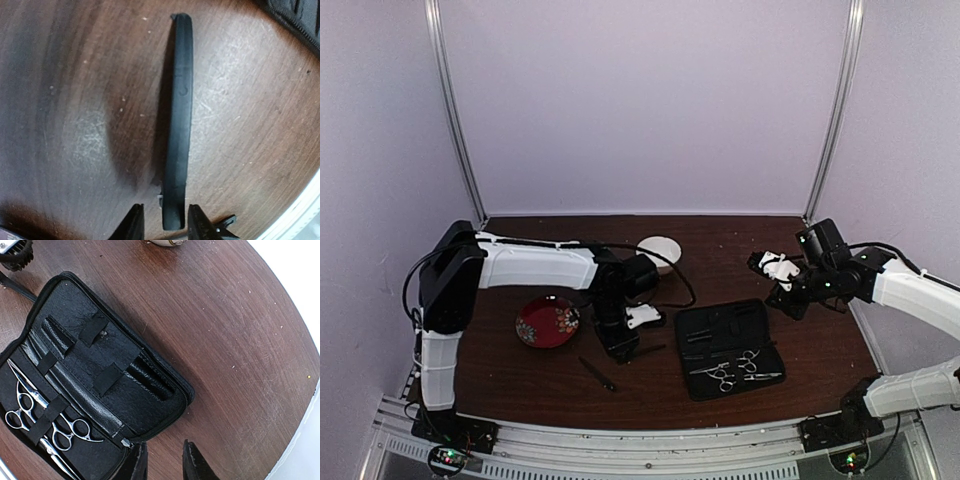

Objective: Sort the hair-cutting tools

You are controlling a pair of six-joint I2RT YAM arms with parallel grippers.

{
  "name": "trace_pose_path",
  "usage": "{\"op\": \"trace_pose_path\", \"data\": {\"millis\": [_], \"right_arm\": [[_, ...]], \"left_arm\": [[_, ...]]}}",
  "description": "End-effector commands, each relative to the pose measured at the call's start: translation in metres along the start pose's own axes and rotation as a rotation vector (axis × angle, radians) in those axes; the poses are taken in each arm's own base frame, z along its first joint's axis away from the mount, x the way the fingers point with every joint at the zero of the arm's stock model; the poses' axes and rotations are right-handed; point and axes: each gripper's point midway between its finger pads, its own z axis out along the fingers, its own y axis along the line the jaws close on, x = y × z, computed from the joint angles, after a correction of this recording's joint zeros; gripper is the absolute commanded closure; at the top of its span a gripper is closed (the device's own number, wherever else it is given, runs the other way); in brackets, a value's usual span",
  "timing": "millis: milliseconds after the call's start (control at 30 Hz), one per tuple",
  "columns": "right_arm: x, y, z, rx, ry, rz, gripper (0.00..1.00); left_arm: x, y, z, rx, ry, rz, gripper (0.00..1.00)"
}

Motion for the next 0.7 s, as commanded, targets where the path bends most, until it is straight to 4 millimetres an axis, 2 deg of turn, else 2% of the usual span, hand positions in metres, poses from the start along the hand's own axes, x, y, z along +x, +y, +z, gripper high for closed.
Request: {"op": "trace_pose_path", "data": {"millis": [0, 167, 267, 467, 667], "right_arm": [[0.001, 0.001, 0.0, -0.011, 0.001, -0.003, 0.75], [0.001, 0.001, 0.001, -0.013, 0.004, -0.003, 0.75], [0.002, 0.003, 0.002, -0.02, 0.008, -0.003, 0.76], [0.002, 0.004, 0.002, -0.028, 0.007, -0.005, 0.75], [0.003, 0.006, 0.002, -0.037, 0.008, -0.008, 0.75]], "left_arm": [[0.003, 0.001, 0.012, -0.008, 0.028, 0.016, 0.7], [0.0, 0.0, 0.01, 0.006, 0.019, 0.013, 0.86], [0.0, -0.005, 0.011, 0.064, 0.009, 0.013, 0.92], [0.001, -0.037, 0.0, 0.462, -0.055, -0.034, 0.92], [0.011, -0.039, 0.004, 0.678, -0.041, -0.134, 0.91]]}}
